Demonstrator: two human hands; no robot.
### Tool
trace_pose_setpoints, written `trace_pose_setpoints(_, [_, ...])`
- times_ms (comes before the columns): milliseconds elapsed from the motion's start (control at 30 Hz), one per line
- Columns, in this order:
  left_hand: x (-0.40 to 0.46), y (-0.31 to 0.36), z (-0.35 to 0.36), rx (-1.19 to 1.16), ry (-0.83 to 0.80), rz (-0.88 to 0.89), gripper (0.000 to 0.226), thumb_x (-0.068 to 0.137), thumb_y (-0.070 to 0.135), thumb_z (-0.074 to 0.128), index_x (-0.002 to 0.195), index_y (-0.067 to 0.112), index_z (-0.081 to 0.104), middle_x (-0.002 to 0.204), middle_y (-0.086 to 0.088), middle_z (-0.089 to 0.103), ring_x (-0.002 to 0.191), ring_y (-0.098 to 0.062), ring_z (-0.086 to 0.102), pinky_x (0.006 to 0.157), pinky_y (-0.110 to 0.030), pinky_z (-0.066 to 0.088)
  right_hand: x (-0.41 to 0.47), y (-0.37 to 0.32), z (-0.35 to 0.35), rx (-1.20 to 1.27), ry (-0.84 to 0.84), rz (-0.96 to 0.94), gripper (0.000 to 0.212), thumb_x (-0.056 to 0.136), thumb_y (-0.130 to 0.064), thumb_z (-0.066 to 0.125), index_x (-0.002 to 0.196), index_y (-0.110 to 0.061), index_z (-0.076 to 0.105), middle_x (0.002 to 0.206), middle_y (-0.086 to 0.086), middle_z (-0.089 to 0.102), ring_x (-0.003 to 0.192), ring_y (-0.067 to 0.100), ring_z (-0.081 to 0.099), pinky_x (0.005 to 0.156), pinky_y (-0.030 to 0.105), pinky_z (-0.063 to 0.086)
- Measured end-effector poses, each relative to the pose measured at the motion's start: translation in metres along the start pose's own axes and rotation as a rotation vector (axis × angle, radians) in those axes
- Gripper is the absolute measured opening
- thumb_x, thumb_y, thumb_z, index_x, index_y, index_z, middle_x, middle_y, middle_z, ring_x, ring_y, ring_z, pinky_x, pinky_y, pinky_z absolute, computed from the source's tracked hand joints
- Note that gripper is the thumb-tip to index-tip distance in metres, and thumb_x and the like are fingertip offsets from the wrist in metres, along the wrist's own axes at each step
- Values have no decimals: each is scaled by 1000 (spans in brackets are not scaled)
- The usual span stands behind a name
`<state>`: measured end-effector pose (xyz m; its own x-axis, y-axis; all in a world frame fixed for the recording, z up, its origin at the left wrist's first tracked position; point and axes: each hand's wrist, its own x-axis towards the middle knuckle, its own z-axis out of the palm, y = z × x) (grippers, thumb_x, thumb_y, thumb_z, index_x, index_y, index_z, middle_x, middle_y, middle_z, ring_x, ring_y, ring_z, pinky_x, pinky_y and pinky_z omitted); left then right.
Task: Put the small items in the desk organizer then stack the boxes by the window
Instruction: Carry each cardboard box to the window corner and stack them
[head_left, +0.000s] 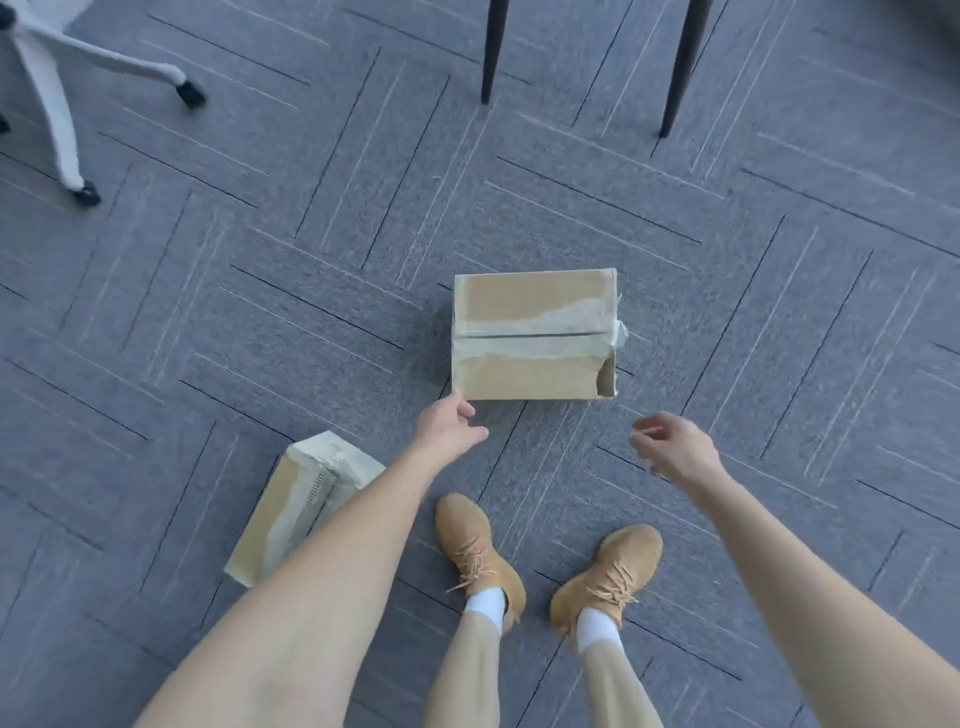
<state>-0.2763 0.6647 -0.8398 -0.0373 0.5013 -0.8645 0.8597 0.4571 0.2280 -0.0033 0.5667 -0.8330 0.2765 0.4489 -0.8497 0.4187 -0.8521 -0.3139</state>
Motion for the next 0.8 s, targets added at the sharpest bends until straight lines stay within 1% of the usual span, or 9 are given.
trace_pose_setpoints(67, [41,-14,23,35,-18,-3,33,84,26,74,114,17,63,117,-1,64,97,-15,55,79,-25,40,45,18,16,8,18,21,27,90,-27,64,115,-16,67,105,3,73,87,24,69,86,37,56])
trace_pose_setpoints(200, [113,-46,59,124,-26,-8,34,84,29,74,114,16,64,120,-1,63,104,-17,58,80,-26,40,125,56,53,22,41,81,30,88,-26,67,116,-15,67,110,7,73,90,28,71,90,46,57])
trace_pose_setpoints(300, [157,-72,80,153,15,-43,38,86,29,73,120,13,64,126,-3,62,114,-21,58,83,-25,39,169,76,78,-38,69,97,38,87,-25,69,123,-15,63,119,8,70,99,30,68,94,43,54])
trace_pose_setpoints(367, [182,-89,90,135,76,-80,47,86,31,73,126,10,62,131,-6,61,121,-24,56,89,-26,42,191,81,90,-43,74,90,50,86,-27,71,132,-15,57,123,9,68,99,29,66,93,38,53])
trace_pose_setpoints(467, [210,-111,104,37,143,-106,66,81,34,80,136,8,53,137,-9,58,126,-27,54,101,-35,45,215,86,107,17,66,59,64,82,-31,76,138,-17,50,123,9,64,99,28,65,91,42,54])
trace_pose_setpoints(567, [233,-123,111,-80,179,-91,86,74,33,86,145,17,40,144,-6,53,130,-27,52,106,-39,44,231,91,120,97,96,24,61,79,-27,80,133,-21,53,125,5,63,105,25,61,90,35,47])
trace_pose_setpoints(667, [255,-128,113,-259,173,7,100,67,24,90,149,27,32,142,4,55,131,-20,51,110,-39,40,241,95,131,148,152,2,60,80,-20,80,133,-27,55,130,1,64,117,23,59,97,35,42])
trace_pose_setpoints(733, [266,-130,115,-342,174,59,98,67,19,91,147,28,35,131,7,61,123,-16,55,106,-33,43,248,99,137,211,169,-16,66,79,-18,81,138,-27,53,132,1,64,121,22,57,98,34,40])
trace_pose_setpoints(800, [273,-129,117,-378,159,84,87,68,16,90,141,27,44,121,11,64,116,-13,59,100,-29,44,254,99,139,269,175,-58,79,75,-19,84,143,-31,46,130,-3,63,119,19,56,98,31,37])
